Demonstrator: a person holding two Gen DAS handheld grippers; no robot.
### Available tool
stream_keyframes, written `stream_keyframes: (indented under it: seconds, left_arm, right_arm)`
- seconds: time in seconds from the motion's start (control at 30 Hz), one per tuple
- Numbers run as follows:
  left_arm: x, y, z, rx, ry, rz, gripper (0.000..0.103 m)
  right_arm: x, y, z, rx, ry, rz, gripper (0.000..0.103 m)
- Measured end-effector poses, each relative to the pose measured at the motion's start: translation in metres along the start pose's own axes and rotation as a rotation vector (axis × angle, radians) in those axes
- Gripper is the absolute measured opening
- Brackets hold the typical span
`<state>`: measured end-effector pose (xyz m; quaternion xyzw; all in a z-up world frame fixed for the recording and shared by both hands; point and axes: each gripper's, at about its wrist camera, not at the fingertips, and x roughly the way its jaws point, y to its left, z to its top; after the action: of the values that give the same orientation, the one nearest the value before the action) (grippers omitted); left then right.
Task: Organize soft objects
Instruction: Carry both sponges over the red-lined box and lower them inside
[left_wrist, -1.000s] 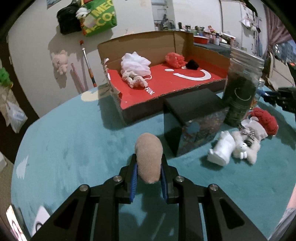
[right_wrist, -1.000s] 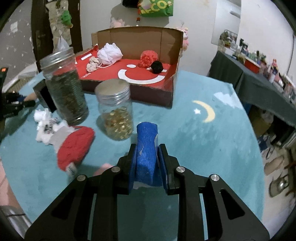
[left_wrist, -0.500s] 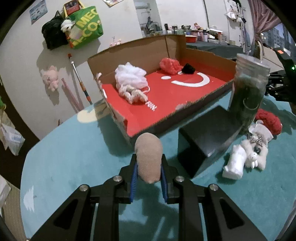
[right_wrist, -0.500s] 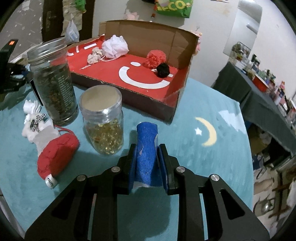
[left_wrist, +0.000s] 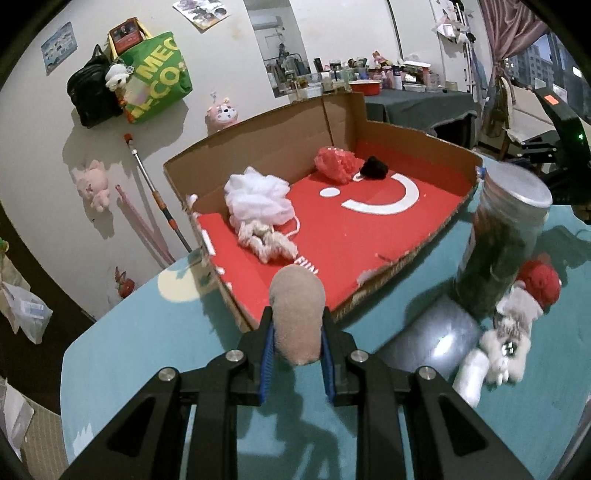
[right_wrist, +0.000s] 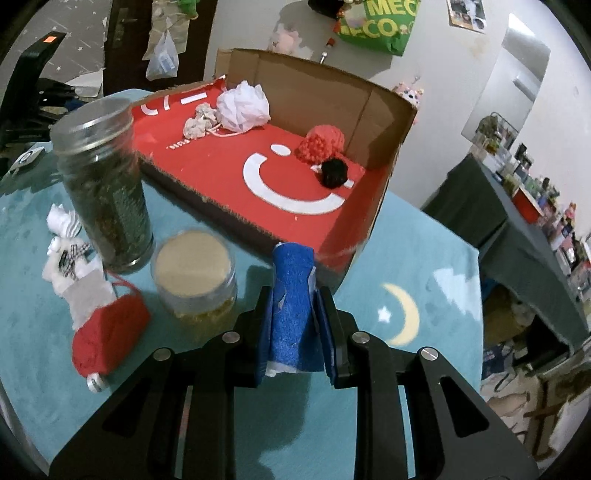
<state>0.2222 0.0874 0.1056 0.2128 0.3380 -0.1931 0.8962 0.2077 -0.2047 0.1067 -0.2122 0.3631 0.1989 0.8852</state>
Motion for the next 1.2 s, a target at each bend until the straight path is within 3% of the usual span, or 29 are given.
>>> stream_keyframes:
  seconds: [0.1, 0.4, 0.53, 0.87, 1.0, 1.2]
  left_arm:
    - [0.008, 0.003, 0.012, -0.031, 0.014, -0.020, 0.024]
    - [0.054, 0.016, 0.040, -0.176, 0.162, -0.045, 0.025]
    - [0.074, 0.017, 0.045, -0.214, 0.238, -0.042, 0.025]
    - [0.112, 0.005, 0.049, -0.180, 0.380, 0.027, 0.027]
    - [0.122, 0.005, 0.048, -0.172, 0.405, 0.044, 0.028]
    - [0.126, 0.005, 0.047, -0.161, 0.404, 0.053, 0.033]
  right_arm:
    - [0.000, -0.004, 0.011, -0.008, -0.014, 0.000, 0.022]
    - [0.011, -0.011, 0.055, -0.001, -0.041, 0.038, 0.022]
    - [0.033, -0.011, 0.073, 0.035, 0.015, 0.046, 0.022]
    - [0.098, -0.010, 0.098, 0.067, 0.205, -0.024, 0.022]
    - [0.118, -0.013, 0.100, 0.081, 0.268, -0.033, 0.022]
    - [0.129, -0.012, 0.098, 0.068, 0.291, -0.039, 0.022]
